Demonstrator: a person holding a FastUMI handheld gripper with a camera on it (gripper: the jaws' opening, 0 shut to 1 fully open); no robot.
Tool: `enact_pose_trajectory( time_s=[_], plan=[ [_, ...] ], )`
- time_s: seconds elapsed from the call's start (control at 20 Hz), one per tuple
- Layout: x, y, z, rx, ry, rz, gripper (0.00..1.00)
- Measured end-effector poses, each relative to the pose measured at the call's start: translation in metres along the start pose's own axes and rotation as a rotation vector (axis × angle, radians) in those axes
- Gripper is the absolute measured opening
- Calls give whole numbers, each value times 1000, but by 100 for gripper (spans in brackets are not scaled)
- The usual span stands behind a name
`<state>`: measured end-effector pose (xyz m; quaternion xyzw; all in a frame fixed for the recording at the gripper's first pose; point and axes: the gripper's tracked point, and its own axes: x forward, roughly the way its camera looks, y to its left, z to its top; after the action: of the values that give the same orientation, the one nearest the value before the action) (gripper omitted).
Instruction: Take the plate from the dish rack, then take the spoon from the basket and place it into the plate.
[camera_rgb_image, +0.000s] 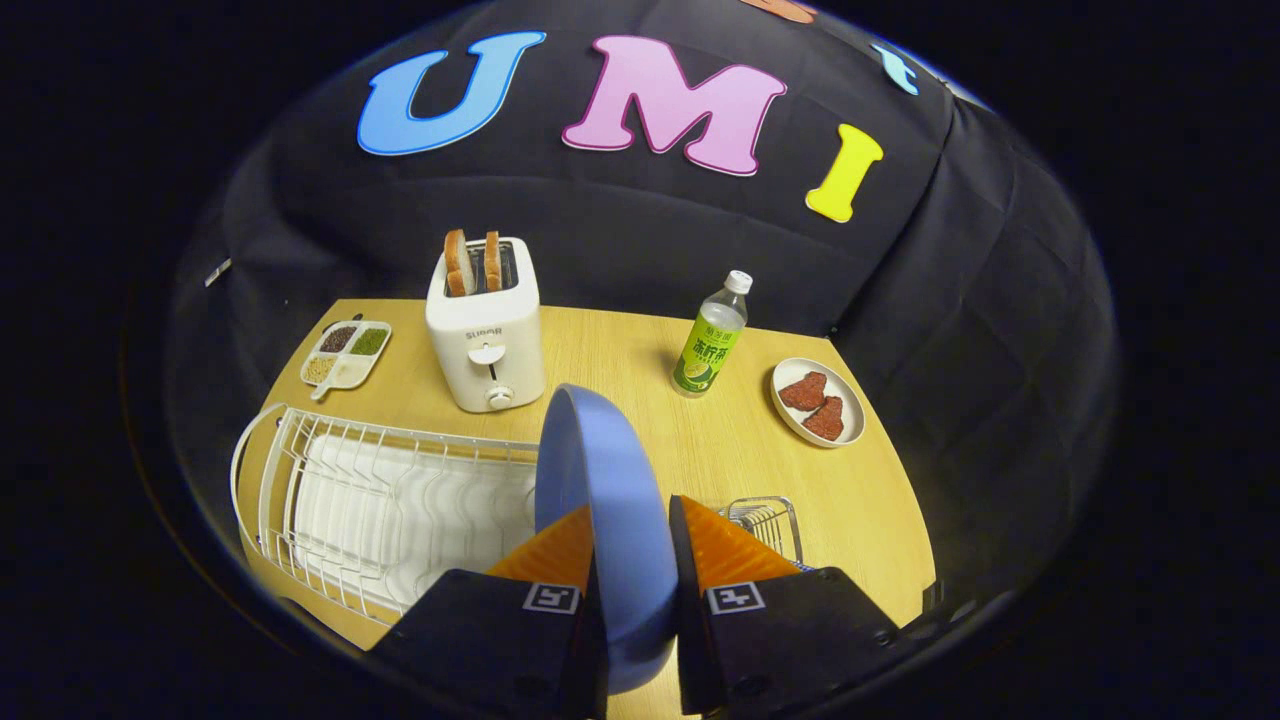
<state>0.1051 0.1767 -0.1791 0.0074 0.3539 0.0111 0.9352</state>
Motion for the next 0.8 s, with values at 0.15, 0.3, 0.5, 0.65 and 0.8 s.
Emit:
enact_pose_trajectory(
  time_s=[0.15,0.3,0.5,0.65,0.8],
  plan=[
    [-19,-5,6,48,-23,61,31],
    [-45,-13,7,85,-38,144,31],
    [-77,-30,-5,124,-39,239,31],
    [-94,-41,-31,164,8,297,31],
    [-110,-44,-67,239,85,371,31]
  ],
)
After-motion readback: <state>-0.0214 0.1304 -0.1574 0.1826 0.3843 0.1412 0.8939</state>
